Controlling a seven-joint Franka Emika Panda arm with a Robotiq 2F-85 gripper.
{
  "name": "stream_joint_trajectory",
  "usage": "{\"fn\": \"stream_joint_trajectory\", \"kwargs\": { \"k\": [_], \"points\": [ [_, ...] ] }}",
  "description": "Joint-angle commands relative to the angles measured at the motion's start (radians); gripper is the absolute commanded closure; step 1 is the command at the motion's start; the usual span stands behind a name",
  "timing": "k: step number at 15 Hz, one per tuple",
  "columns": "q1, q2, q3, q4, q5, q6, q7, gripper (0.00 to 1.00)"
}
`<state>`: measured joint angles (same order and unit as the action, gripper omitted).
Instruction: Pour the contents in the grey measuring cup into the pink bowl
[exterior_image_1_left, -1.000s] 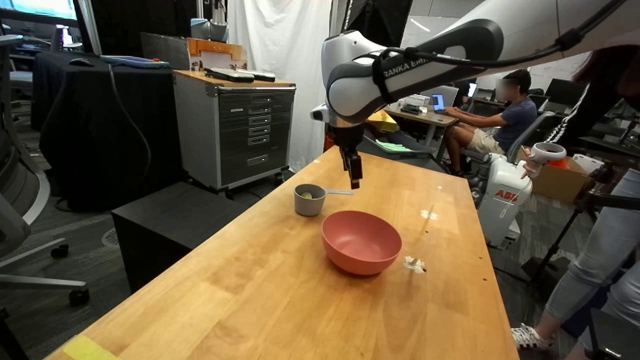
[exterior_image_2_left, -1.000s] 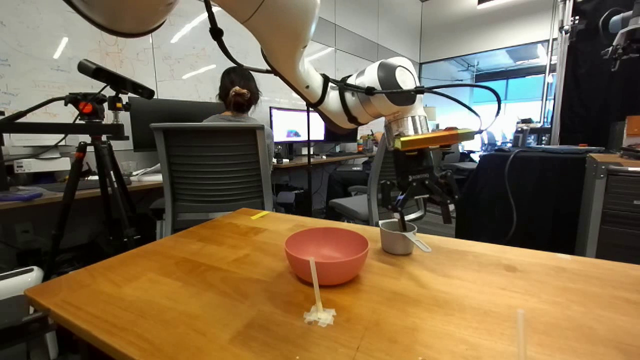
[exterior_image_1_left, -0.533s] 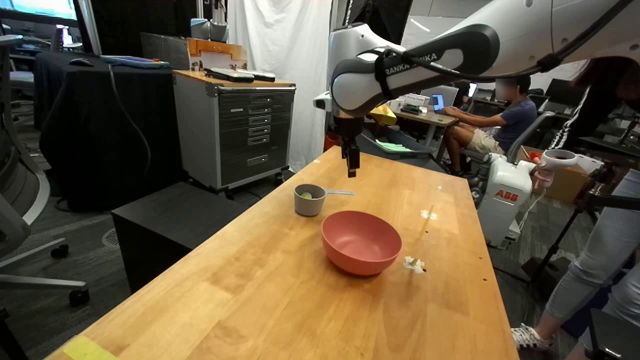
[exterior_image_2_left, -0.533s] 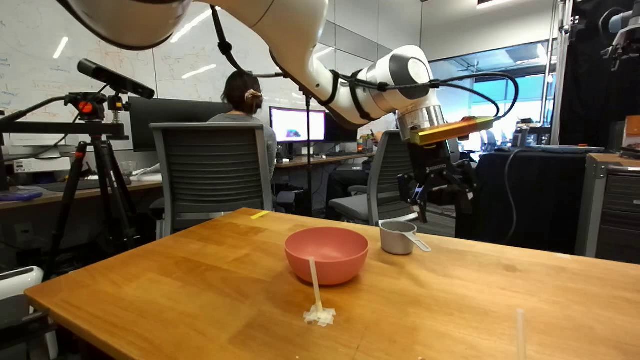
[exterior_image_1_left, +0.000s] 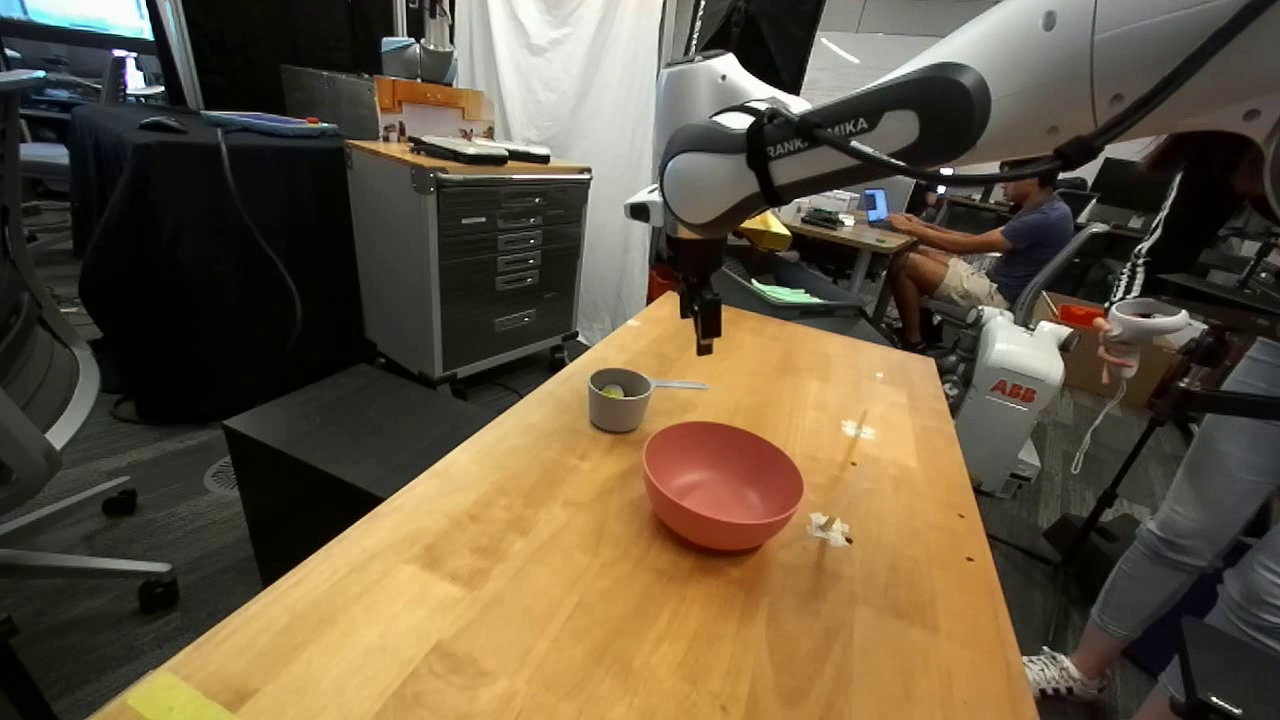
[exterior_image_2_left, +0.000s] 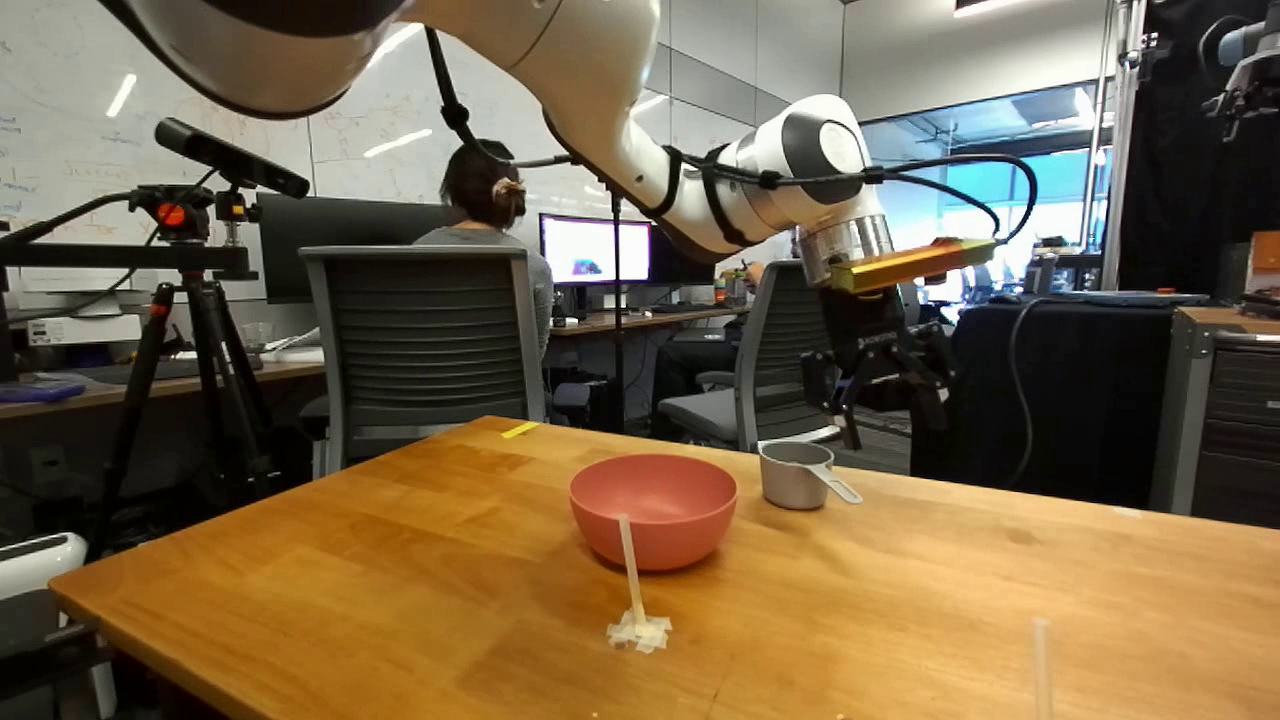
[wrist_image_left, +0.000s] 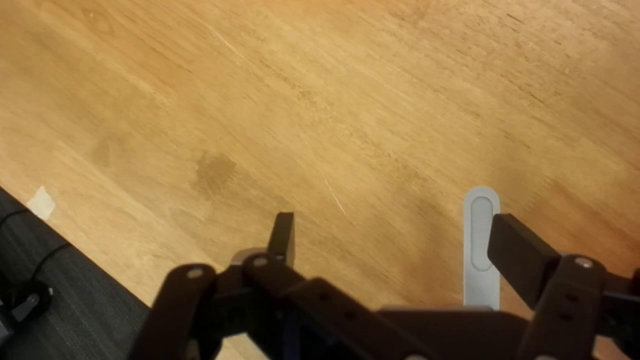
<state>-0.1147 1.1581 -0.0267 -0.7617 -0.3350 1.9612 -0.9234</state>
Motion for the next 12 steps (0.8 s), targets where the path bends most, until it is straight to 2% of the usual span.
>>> {"fn": "stream_joint_trajectory", "kwargs": {
  "k": [1, 2, 7, 12],
  "points": [
    [0.027, -0.008, -0.004, -0.053, -0.02, 0.028, 0.008, 0.0],
    [0.019, -0.011, 0.006, -0.047, -0.003, -0.008, -0.004, 0.0],
    [0.041, -0.033, -0.006, -0.122, -0.021, 0.045, 0.015, 0.0],
    [0.115, -0.082, -0.012, -0.347, -0.043, 0.2, 0.141, 0.0]
  ]
}}
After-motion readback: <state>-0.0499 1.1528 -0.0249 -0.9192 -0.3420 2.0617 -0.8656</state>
